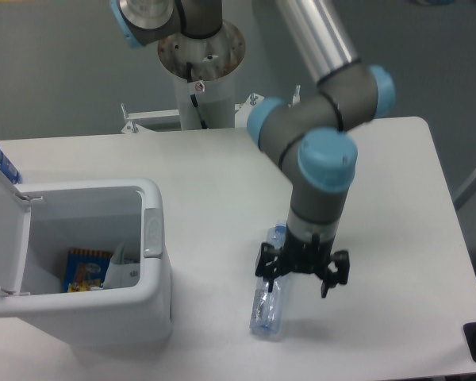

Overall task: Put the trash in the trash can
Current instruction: 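Move the gripper over the clear plastic bottle and lower onto it, then close the gripper on the bottle's cap end and lift it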

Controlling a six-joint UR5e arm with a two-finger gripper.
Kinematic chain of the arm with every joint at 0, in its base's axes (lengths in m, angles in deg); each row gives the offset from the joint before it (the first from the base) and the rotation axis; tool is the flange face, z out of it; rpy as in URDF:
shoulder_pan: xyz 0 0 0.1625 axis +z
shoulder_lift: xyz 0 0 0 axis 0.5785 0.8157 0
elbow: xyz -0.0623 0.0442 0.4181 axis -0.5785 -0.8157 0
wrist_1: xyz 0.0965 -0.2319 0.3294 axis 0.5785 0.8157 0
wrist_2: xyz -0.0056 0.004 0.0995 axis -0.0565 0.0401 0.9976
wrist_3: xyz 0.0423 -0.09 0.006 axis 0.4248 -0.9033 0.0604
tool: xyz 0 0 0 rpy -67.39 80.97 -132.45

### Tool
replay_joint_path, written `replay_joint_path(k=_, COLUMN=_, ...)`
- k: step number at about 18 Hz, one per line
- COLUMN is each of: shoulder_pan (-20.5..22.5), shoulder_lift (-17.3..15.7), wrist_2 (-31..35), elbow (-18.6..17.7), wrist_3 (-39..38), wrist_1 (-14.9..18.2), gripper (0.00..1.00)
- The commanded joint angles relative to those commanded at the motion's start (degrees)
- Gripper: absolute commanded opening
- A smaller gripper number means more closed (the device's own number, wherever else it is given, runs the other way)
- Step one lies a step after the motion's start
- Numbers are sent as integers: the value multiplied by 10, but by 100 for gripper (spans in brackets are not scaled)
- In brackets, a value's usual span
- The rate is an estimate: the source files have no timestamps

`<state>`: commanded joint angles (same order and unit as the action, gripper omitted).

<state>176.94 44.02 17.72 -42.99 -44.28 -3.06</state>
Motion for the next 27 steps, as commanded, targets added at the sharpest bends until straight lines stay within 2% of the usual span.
replay_joint_path(k=10, shoulder_pan=-32, shoulder_lift=35, wrist_2=16, elbow=6, wrist_3=-4, wrist_1=-11, gripper=100)
replay_joint_path(k=14, shoulder_pan=-37, shoulder_lift=50, wrist_2=23, elbow=6, wrist_3=-4, wrist_1=-28, gripper=100)
replay_joint_path(k=19, shoulder_pan=-42, shoulder_lift=59, wrist_2=39, elbow=9, wrist_3=-4, wrist_1=-32, gripper=100)
replay_joint_path(k=20, shoulder_pan=-42, shoulder_lift=60, wrist_2=40, elbow=9, wrist_3=-4, wrist_1=-33, gripper=96)
replay_joint_path(k=23, shoulder_pan=-43, shoulder_lift=59, wrist_2=40, elbow=6, wrist_3=-4, wrist_1=-33, gripper=71)
replay_joint_path(k=24, shoulder_pan=-43, shoulder_lift=58, wrist_2=40, elbow=7, wrist_3=-4, wrist_1=-33, gripper=67)
replay_joint_path(k=27, shoulder_pan=-43, shoulder_lift=56, wrist_2=40, elbow=8, wrist_3=-2, wrist_1=-34, gripper=64)
